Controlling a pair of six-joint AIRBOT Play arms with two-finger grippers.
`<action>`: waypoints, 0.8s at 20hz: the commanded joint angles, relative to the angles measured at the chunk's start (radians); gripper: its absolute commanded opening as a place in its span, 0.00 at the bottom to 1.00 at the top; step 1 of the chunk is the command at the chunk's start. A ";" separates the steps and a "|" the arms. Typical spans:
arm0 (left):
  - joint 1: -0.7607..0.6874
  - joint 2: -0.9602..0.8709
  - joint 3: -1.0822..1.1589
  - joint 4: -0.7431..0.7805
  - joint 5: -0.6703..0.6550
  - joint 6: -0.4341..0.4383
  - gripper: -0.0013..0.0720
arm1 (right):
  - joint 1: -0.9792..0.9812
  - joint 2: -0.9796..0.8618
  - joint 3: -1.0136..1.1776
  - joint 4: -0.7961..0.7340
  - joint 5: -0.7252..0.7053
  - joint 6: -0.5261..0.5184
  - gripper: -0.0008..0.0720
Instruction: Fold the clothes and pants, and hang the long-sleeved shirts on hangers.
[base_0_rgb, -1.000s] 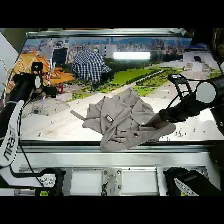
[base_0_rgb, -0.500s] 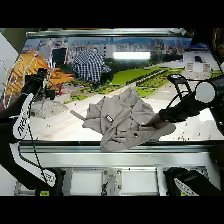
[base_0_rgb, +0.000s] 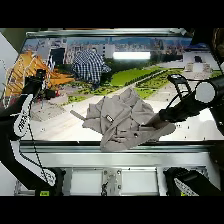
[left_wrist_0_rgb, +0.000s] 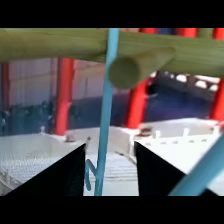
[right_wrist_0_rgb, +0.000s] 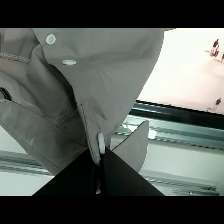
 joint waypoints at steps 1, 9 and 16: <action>0.002 0.000 0.002 0.004 0.012 -0.005 0.23 | 0.001 0.000 0.000 0.000 0.000 0.000 0.04; 0.002 0.055 0.002 0.007 -0.009 -0.003 0.04 | 0.001 0.000 0.000 0.000 0.000 0.000 0.04; -0.071 0.344 0.002 0.004 -0.119 0.093 0.04 | 0.001 0.000 0.000 0.000 0.000 0.000 0.04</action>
